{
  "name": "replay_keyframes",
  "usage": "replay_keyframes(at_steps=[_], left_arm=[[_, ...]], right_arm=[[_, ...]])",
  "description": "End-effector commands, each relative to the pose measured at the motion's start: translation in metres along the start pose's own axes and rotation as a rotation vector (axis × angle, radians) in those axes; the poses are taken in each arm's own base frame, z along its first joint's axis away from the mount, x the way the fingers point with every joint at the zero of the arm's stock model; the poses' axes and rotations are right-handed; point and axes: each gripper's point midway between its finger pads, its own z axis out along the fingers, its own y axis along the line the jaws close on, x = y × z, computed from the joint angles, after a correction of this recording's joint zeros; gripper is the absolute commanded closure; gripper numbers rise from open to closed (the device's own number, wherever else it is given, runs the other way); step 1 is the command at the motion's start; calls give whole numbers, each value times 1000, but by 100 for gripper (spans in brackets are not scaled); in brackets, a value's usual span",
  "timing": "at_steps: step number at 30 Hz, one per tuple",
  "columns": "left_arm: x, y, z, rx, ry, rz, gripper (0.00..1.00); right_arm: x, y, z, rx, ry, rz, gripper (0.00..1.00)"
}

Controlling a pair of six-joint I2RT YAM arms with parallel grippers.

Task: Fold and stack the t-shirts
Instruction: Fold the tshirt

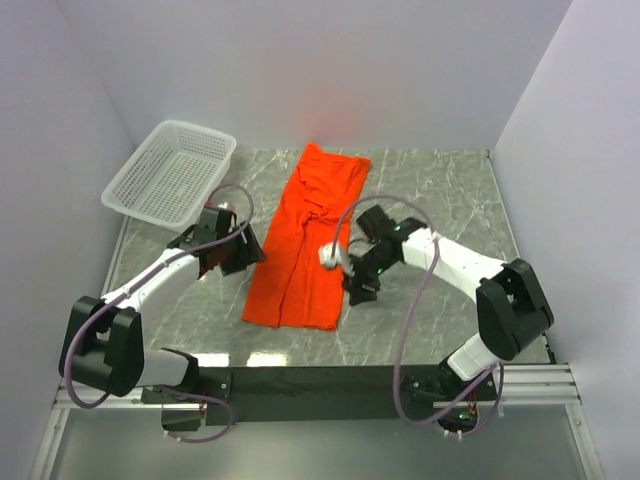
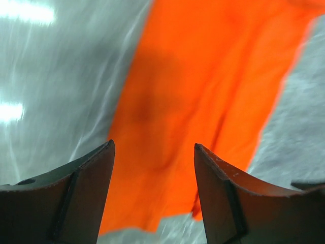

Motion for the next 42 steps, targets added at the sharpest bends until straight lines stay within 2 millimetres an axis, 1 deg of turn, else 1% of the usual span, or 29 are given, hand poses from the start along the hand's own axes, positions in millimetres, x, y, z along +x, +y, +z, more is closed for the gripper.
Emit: replay_keyframes(at_steps=[1,2,3,4,5,7,9,10,11,12,14,16,17,21,25,27,29,32,34,35,37,38,39,40,41,42], left_arm=[[0,3,-15,-16,-45,-127,32],[6,9,-15,-31,-34,-134,32],[5,14,-16,-53,-45,-140,32],[7,16,-19,-60,-48,-149,32],[9,19,-20,-66,-46,-153,32],[12,23,-24,-77,-47,-157,32],[18,29,-26,-94,-44,-158,32],[18,31,-30,-98,-56,-159,32],[22,35,-31,-106,-51,-164,32],[22,35,-34,-101,-61,-173,32],[27,39,-36,-102,-59,-179,31],[28,40,-39,-99,-68,-188,31],[29,42,-40,-103,-69,-191,31],[29,44,-48,-107,-83,-192,31],[34,47,-51,-96,-89,-204,31],[38,48,-50,-90,-82,-213,31],[40,47,-51,-79,-85,-216,31],[39,44,-54,-60,-88,-214,31],[42,41,-53,-45,-75,-214,31],[44,41,-52,-40,-64,-215,31],[49,40,-47,-30,-41,-220,32],[54,37,-46,-12,-18,-221,32],[56,36,-45,-4,-7,-226,32],[59,36,-42,4,7,-226,32],[62,33,-41,20,23,-228,32],[64,32,-41,28,35,-230,32]], right_arm=[[-1,16,27,-29,66,-323,43],[0,17,32,-16,98,-355,43],[-3,24,42,-24,117,-396,43],[-4,22,49,-6,122,-413,43],[-1,20,54,9,150,-424,43],[-2,22,62,6,163,-460,43],[2,20,67,14,191,-470,43],[0,20,69,21,186,-478,43],[1,21,72,16,192,-480,43],[0,18,73,27,199,-483,43],[-1,20,80,26,213,-496,44],[-2,21,83,23,219,-503,45],[-2,23,87,10,227,-506,46],[6,28,92,-4,273,-523,51],[10,28,94,3,296,-534,56],[10,28,97,2,304,-535,61],[10,32,98,-15,302,-529,68],[12,42,96,-43,308,-534,73],[20,50,94,-69,319,-541,76],[19,53,91,-70,316,-546,79],[30,60,86,-94,340,-538,81],[31,62,83,-92,337,-543,83],[38,66,81,-103,350,-540,88],[43,70,78,-114,360,-534,90],[43,72,75,-109,357,-539,100],[51,76,73,-119,368,-527,100]])
